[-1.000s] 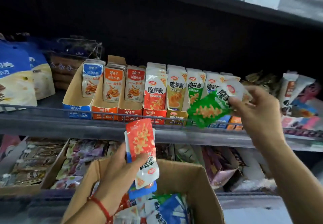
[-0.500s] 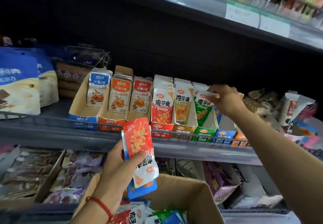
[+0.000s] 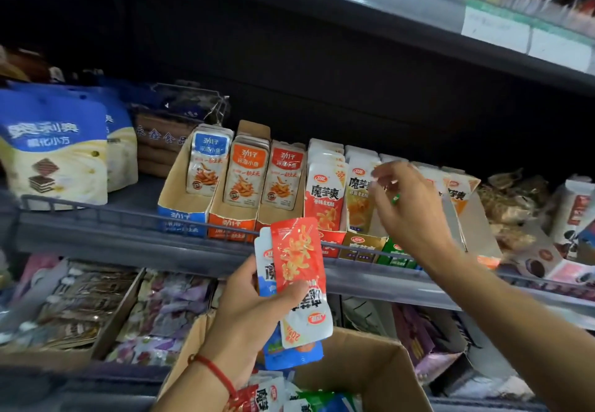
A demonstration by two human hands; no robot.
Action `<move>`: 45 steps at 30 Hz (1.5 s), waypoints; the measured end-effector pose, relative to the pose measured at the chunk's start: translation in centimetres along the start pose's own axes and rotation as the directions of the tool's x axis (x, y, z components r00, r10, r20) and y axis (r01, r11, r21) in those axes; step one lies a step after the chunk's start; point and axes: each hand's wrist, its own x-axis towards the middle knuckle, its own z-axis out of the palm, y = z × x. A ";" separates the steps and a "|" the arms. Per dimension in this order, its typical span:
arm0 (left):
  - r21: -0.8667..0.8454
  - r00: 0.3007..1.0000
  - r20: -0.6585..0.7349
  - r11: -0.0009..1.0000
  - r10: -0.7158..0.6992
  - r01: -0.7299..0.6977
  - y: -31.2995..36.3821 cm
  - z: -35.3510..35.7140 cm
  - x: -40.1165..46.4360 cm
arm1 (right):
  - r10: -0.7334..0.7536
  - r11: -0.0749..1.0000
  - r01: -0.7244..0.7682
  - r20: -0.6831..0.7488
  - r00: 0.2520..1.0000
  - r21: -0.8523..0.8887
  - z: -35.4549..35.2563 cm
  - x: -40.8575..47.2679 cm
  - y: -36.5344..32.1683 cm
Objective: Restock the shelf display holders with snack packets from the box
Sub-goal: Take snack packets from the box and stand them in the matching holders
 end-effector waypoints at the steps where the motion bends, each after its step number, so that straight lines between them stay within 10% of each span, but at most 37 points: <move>1: -0.017 1.000 -0.014 1.000 0.006 -0.006 0.0 0.1 0.0 | -0.004 0.994 -0.006 0.086 0.996 0.112 -0.3 -2.2 -1.5; 5: -0.113 0.997 -0.077 0.993 0.024 -0.032 -0.3 0.5 -0.1 | 0.061 0.928 -0.243 0.529 0.846 0.281 0.4 -9.5 -4.8; 12: -0.291 0.997 -0.044 0.956 -0.061 0.045 -0.6 0.7 -0.6 | 0.223 0.650 -0.537 0.540 0.811 0.538 2.0 -10.6 -3.4; 21: -0.272 0.987 -0.154 0.958 0.054 -0.095 1.1 -1.2 0.4 | 0.122 0.932 -0.139 0.072 0.990 0.336 -5.5 0.6 -1.7; 38: -0.187 0.984 -0.162 0.976 0.078 -0.108 1.4 -2.3 0.9 | -0.028 0.990 0.091 0.494 0.869 -0.104 1.4 8.0 -3.7; 45: -0.151 0.985 -0.146 0.982 0.086 -0.109 1.5 -2.7 0.8 | -0.217 0.926 0.300 0.325 0.920 -0.231 3.4 6.1 -3.1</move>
